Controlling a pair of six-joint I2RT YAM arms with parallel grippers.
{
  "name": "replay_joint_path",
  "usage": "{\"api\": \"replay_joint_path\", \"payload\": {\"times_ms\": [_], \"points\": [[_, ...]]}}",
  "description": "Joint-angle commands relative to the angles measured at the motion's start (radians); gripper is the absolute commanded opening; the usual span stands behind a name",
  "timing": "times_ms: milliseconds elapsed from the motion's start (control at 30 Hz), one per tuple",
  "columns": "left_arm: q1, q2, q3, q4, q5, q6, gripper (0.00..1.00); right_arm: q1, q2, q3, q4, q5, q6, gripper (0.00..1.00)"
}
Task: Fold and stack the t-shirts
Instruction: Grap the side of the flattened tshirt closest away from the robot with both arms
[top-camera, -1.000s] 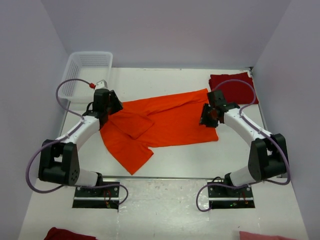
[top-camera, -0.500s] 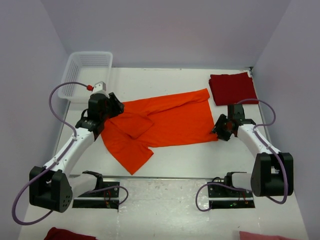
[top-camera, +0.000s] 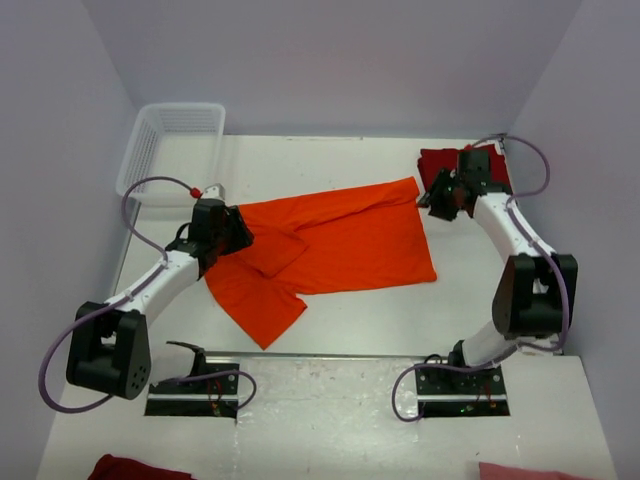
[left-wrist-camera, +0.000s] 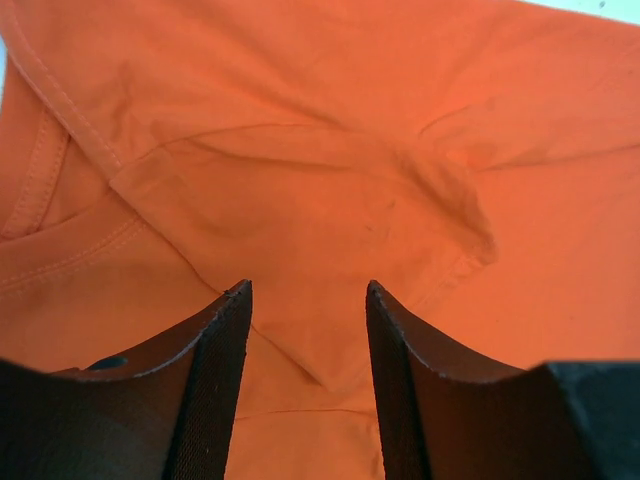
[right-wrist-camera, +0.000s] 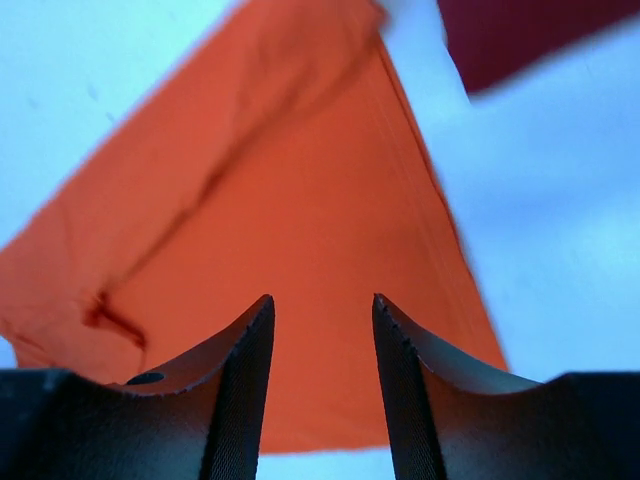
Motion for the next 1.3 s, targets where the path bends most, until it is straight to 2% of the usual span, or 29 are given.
{"api": "replay_joint_path", "payload": {"times_ms": [0, 133, 267, 367, 400, 500, 533, 600, 800, 1033, 1267], "points": [[-0.015, 0.030, -0.012, 0.065, 0.023, -0.018, 0.51, -0.005, 0.199, 0.217, -0.004, -0.065, -0.046, 0.45], [-0.024, 0.059, -0.012, 0.080, 0.024, -0.020, 0.50, -0.005, 0.426, 0.419, -0.063, -0.115, -0.067, 0.43], [-0.033, 0.067, 0.011, 0.063, 0.023, 0.003, 0.50, -0.005, 0.504, 0.492, -0.113, -0.107, -0.077, 0.41], [-0.044, 0.043, 0.004, 0.042, -0.003, -0.003, 0.49, -0.005, 0.394, 0.386, -0.069, -0.046, -0.058, 0.40], [-0.053, 0.032, -0.001, 0.039, -0.022, -0.009, 0.48, -0.005, 0.346, 0.298, -0.052, -0.045, -0.049, 0.40], [-0.061, 0.000, -0.006, -0.015, -0.140, -0.064, 0.46, -0.005, 0.106, 0.124, 0.021, -0.001, 0.009, 0.42], [-0.061, 0.000, -0.006, -0.030, -0.149, -0.064, 0.46, -0.005, 0.105, 0.087, 0.022, -0.001, 0.018, 0.42], [-0.061, 0.003, 0.008, -0.053, -0.157, -0.077, 0.46, -0.005, -0.016, -0.020, 0.028, 0.036, 0.031, 0.43], [-0.067, -0.020, -0.016, -0.090, -0.142, -0.095, 0.45, -0.005, -0.212, -0.298, 0.094, -0.007, 0.090, 0.43], [-0.070, -0.065, -0.038, -0.099, -0.131, -0.077, 0.45, -0.005, -0.168, -0.380, 0.115, 0.002, 0.129, 0.42], [-0.070, -0.089, -0.042, -0.112, -0.131, -0.057, 0.46, -0.080, -0.130, -0.397, 0.115, 0.066, 0.107, 0.41]]}}
